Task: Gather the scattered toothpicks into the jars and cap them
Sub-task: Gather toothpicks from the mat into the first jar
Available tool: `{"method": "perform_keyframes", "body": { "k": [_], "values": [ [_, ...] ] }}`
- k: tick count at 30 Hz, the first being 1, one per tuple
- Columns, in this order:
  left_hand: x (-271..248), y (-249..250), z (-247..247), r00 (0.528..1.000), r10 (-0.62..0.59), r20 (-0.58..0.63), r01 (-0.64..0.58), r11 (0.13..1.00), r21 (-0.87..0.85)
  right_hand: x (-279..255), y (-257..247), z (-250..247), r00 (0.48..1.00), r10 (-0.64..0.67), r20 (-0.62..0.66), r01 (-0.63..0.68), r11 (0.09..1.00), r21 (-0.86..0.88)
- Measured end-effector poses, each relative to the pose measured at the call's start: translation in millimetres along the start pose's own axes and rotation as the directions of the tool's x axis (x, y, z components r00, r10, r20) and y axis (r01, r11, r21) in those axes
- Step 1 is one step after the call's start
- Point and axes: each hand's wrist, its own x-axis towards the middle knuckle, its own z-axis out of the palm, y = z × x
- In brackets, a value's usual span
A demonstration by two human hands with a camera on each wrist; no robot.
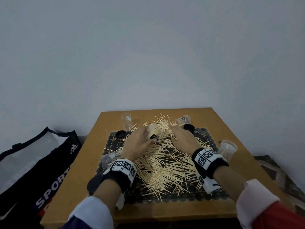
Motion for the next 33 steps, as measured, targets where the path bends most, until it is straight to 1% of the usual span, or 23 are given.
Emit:
{"method": "perform_keyframes", "body": {
  "k": [1, 3, 4, 5, 6, 8, 9, 11, 12, 14, 15, 17, 20, 22, 24, 26, 30, 33],
  "values": [
    [0, -1, 0, 1.000, 0.002, 0.001, -0.002, 1.000, 0.007, 1, 2, 4, 0.995, 0.054, 0.087, -0.047, 0.996, -0.077],
    [0, -2, 0, 1.000, 0.004, 0.011, -0.004, 1.000, 0.013, 2, 7, 11, 0.950, 0.182, 0.253, -0.144, 0.976, -0.162],
    [0, -2, 0, 1.000, 0.004, 0.015, -0.005, 1.000, 0.018, 3, 9, 13, 0.930, 0.217, 0.296, -0.175, 0.971, -0.164],
    [0, -2, 0, 1.000, 0.003, 0.016, -0.003, 1.000, 0.021, 4, 10, 14, 0.926, 0.223, 0.305, -0.185, 0.972, -0.147],
    [0, -2, 0, 1.000, 0.005, 0.015, -0.005, 1.000, 0.024, 4, 12, 13, 0.938, 0.205, 0.280, -0.177, 0.977, -0.123],
    [1, -2, 1, 1.000, 0.005, 0.012, -0.005, 1.000, 0.024, 4, 12, 10, 0.975, 0.150, 0.163, -0.139, 0.987, -0.078],
    [1, -3, 1, 1.000, 0.005, 0.013, -0.006, 1.000, 0.026, 4, 11, 9, 0.984, 0.145, 0.101, -0.140, 0.989, -0.053],
    [1, -3, 1, 1.000, 0.007, 0.017, -0.008, 1.000, 0.030, 4, 11, 8, 0.983, 0.184, 0.013, -0.183, 0.982, -0.040],
    [1, -3, 1, 1.000, 0.005, 0.018, -0.006, 1.000, 0.031, 4, 11, 8, 0.976, 0.219, -0.005, -0.219, 0.974, -0.066],
    [1, -2, 1, 1.000, 0.005, 0.018, -0.006, 0.999, 0.033, 3, 12, 7, 0.957, 0.290, 0.020, -0.286, 0.950, -0.126],
    [1, -2, 1, 1.000, 0.008, 0.018, -0.009, 0.999, 0.035, 3, 13, 7, 0.953, 0.299, 0.045, -0.291, 0.947, -0.135],
    [0, -3, 1, 1.000, 0.011, 0.021, -0.012, 0.999, 0.039, 2, 14, 6, 0.964, 0.259, 0.069, -0.252, 0.963, -0.096],
    [0, -2, 1, 1.000, 0.005, 0.031, -0.006, 0.999, 0.042, 0, 12, 4, 0.974, 0.225, 0.015, -0.225, 0.974, -0.019],
    [0, -2, 1, 0.999, 0.000, 0.035, -0.001, 0.999, 0.039, 0, 11, 2, 0.966, 0.258, -0.001, -0.258, 0.963, -0.073],
    [0, -3, 1, 0.999, -0.002, 0.039, 0.001, 0.999, 0.038, -1, 10, 1, 0.949, 0.312, 0.046, -0.304, 0.943, -0.132],
    [0, -3, 1, 0.999, -0.004, 0.045, 0.003, 0.999, 0.041, -1, 11, 1, 0.942, 0.326, 0.073, -0.318, 0.942, -0.103],
    [0, -2, 1, 0.999, 0.002, 0.044, -0.004, 0.999, 0.038, -1, 10, -1, 0.953, 0.301, 0.021, -0.300, 0.953, -0.048],
    [0, -1, 0, 0.999, 0.000, 0.048, -0.002, 0.999, 0.042, 0, 11, 0, 0.958, 0.287, -0.009, -0.286, 0.955, -0.083]
  ]
}}
